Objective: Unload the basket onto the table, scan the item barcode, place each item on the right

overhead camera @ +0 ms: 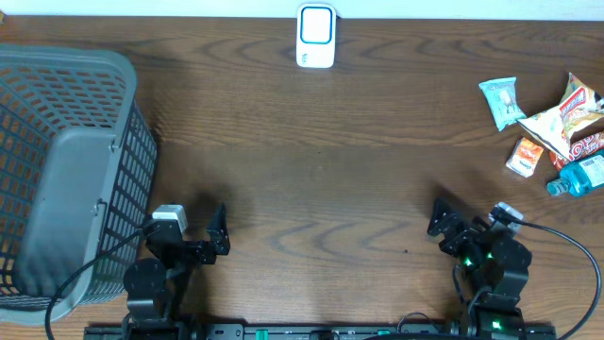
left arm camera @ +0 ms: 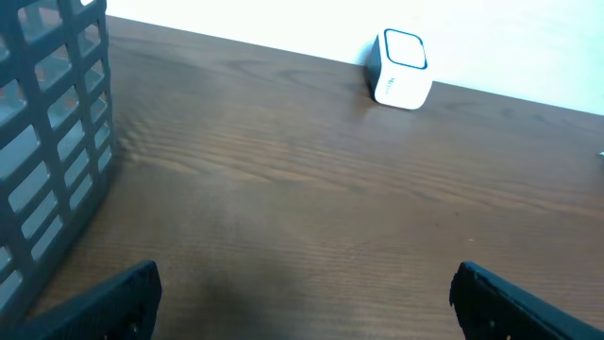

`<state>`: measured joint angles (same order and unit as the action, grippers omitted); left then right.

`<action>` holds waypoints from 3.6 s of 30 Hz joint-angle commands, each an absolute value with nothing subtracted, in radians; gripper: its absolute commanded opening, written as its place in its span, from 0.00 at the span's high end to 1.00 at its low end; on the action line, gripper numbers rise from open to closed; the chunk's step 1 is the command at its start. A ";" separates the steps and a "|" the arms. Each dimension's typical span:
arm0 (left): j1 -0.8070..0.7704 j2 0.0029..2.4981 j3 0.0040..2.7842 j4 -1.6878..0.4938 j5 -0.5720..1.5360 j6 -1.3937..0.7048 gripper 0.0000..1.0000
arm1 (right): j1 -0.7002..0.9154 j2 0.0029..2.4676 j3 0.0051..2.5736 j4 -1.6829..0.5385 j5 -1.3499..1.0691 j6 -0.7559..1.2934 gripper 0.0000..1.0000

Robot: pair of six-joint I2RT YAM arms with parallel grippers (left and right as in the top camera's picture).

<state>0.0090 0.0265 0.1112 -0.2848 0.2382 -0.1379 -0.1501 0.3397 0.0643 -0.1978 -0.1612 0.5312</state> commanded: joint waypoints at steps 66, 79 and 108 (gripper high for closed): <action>0.008 0.023 0.096 -0.306 0.251 -0.147 0.02 | 0.046 0.005 0.062 -0.205 -0.059 0.027 0.01; 0.008 0.022 0.096 -0.306 0.251 -0.147 0.02 | 0.046 0.006 0.062 -0.206 -0.059 0.027 0.01; 0.011 0.002 0.004 -0.062 0.157 0.085 0.03 | 0.046 0.006 0.062 -0.206 -0.059 0.027 0.01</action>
